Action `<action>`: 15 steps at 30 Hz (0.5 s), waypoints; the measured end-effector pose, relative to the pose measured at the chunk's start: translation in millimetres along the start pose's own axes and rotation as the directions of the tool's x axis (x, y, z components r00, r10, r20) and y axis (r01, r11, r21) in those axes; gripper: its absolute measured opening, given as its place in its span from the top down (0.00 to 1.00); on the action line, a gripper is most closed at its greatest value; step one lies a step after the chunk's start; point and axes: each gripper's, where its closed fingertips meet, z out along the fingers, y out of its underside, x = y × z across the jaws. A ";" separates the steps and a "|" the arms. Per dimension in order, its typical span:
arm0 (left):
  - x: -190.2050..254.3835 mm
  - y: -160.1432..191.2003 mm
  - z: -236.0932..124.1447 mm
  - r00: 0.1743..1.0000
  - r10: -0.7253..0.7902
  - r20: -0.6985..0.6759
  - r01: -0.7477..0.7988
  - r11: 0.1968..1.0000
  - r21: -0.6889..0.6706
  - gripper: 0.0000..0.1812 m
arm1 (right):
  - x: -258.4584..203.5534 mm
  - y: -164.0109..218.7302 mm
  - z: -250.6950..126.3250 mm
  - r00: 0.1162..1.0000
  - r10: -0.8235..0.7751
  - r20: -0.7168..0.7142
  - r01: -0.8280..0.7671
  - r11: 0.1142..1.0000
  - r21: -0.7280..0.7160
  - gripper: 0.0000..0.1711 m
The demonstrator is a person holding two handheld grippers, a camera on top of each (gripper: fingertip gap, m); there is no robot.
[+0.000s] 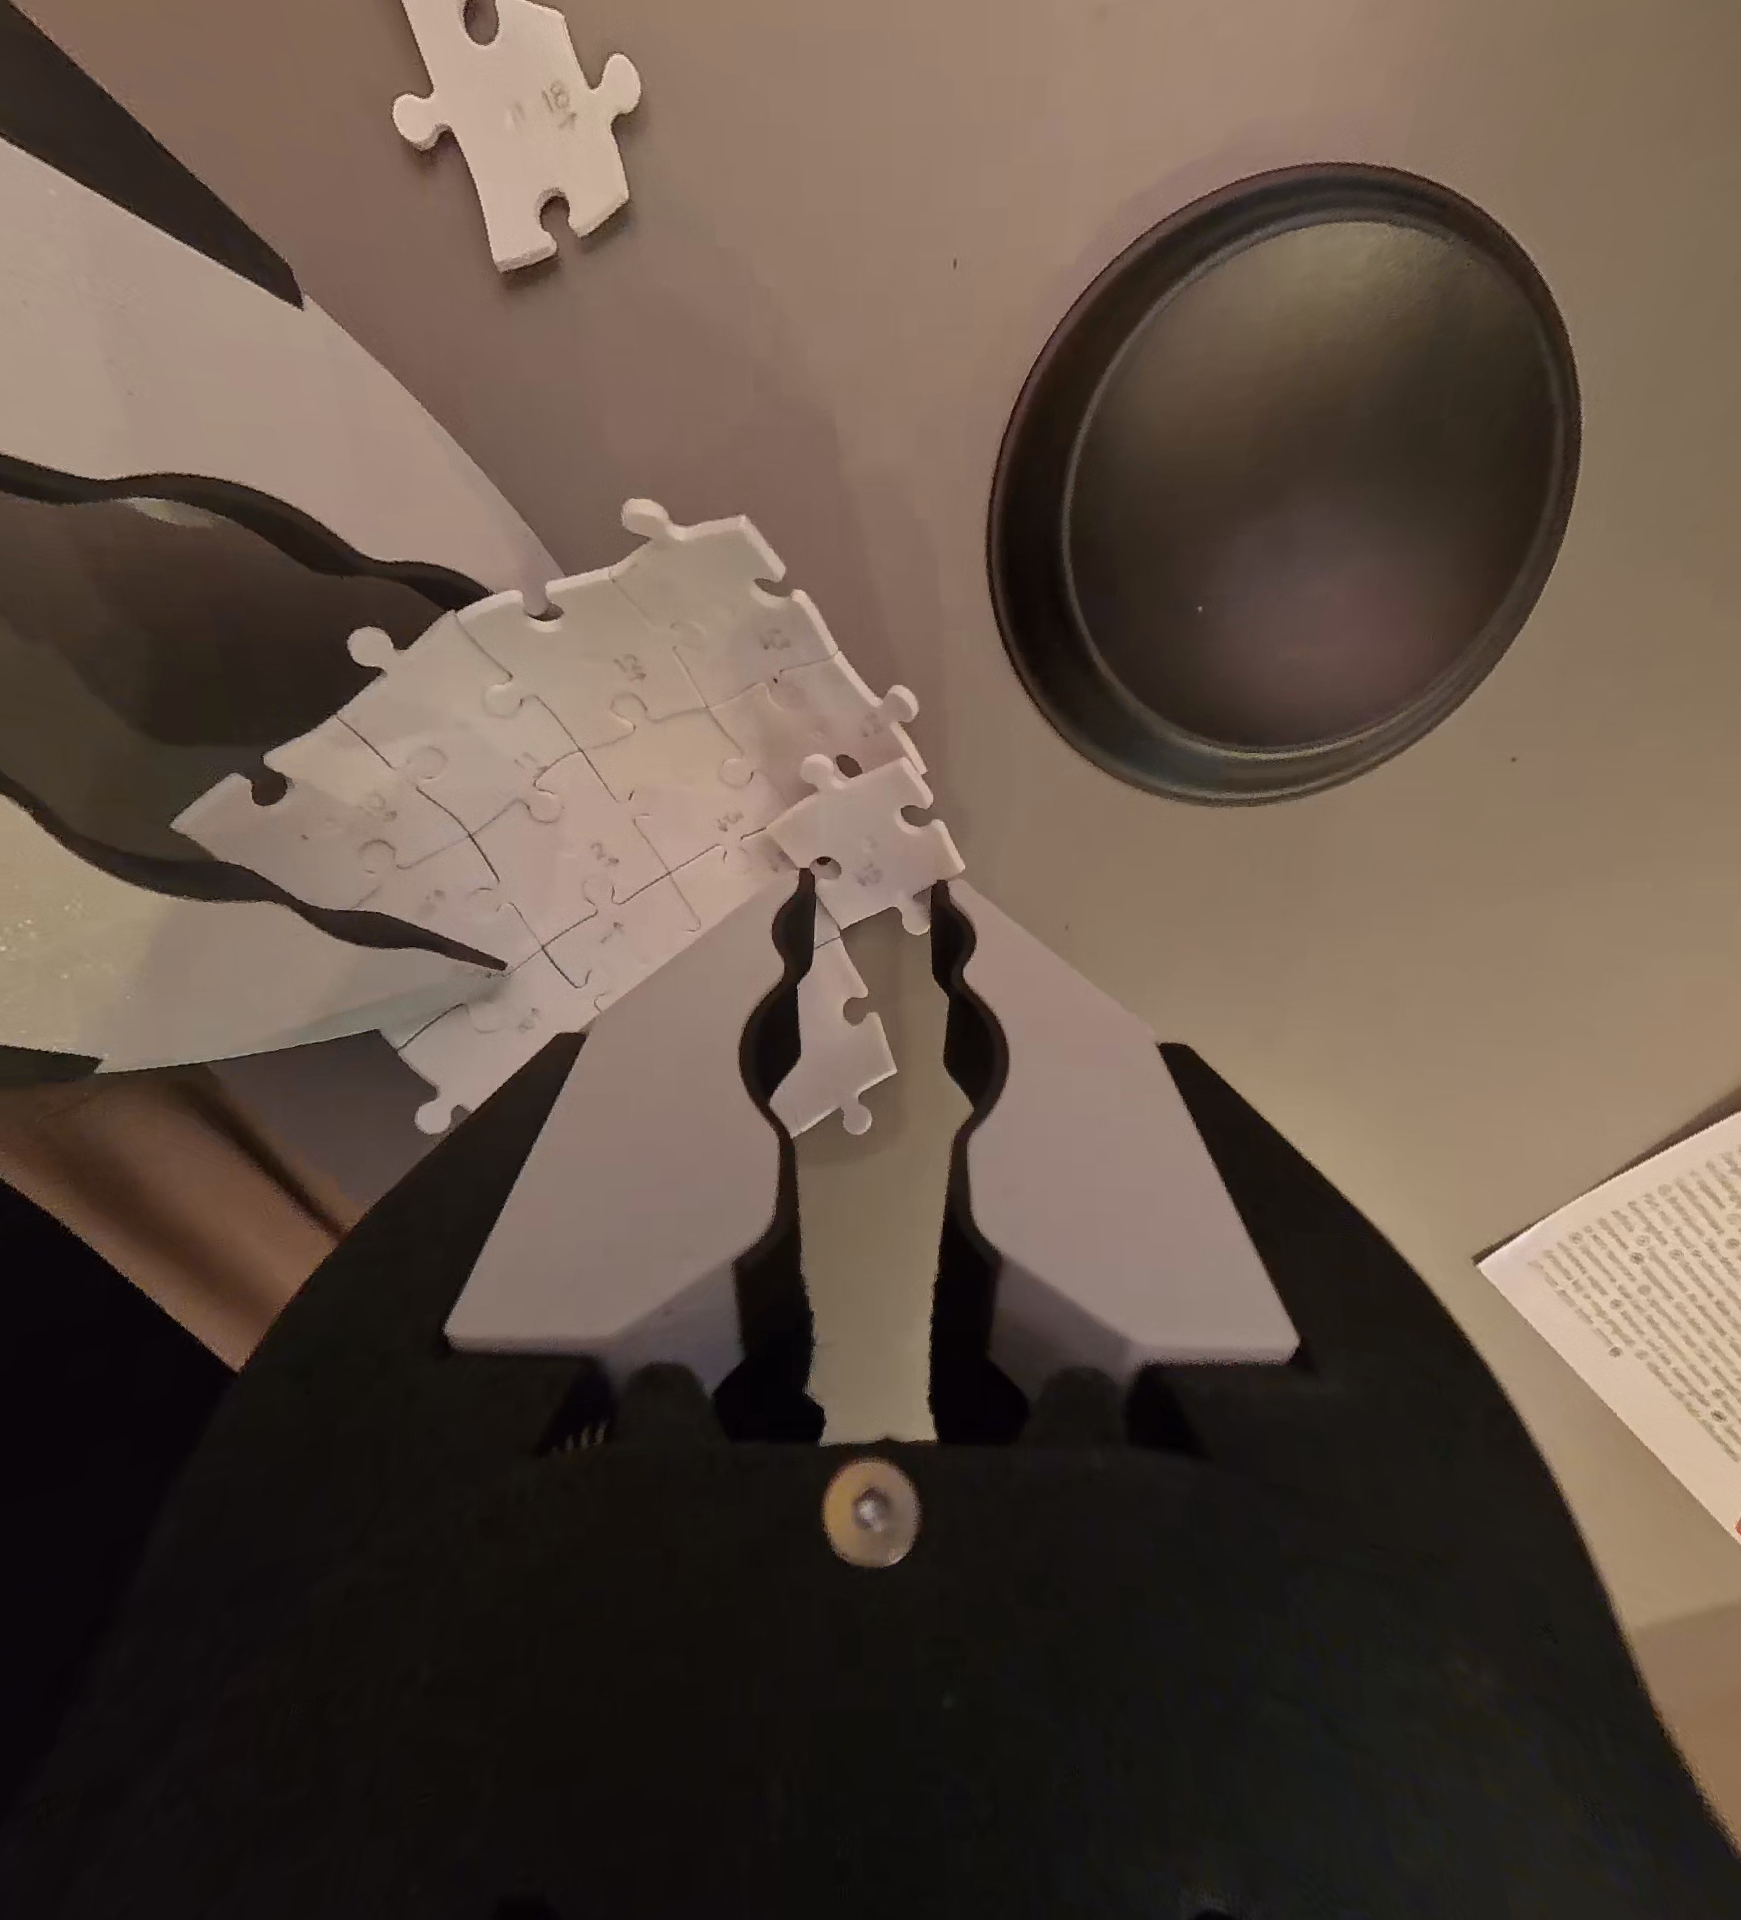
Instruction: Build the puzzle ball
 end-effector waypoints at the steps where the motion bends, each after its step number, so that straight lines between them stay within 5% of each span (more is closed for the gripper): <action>1: 0.7 0.1 0.2 1.000 0.000 -0.003 0.000 1.000 -0.001 0.69 | 0.4 0.7 -0.5 1.000 0.010 0.006 -0.010 1.000 0.002 0.88; 15: 6.6 -5.3 0.1 1.000 0.000 -0.017 0.000 1.000 0.008 0.69 | -0.8 6.5 -5.2 0.994 0.062 0.094 -0.062 0.998 0.005 0.84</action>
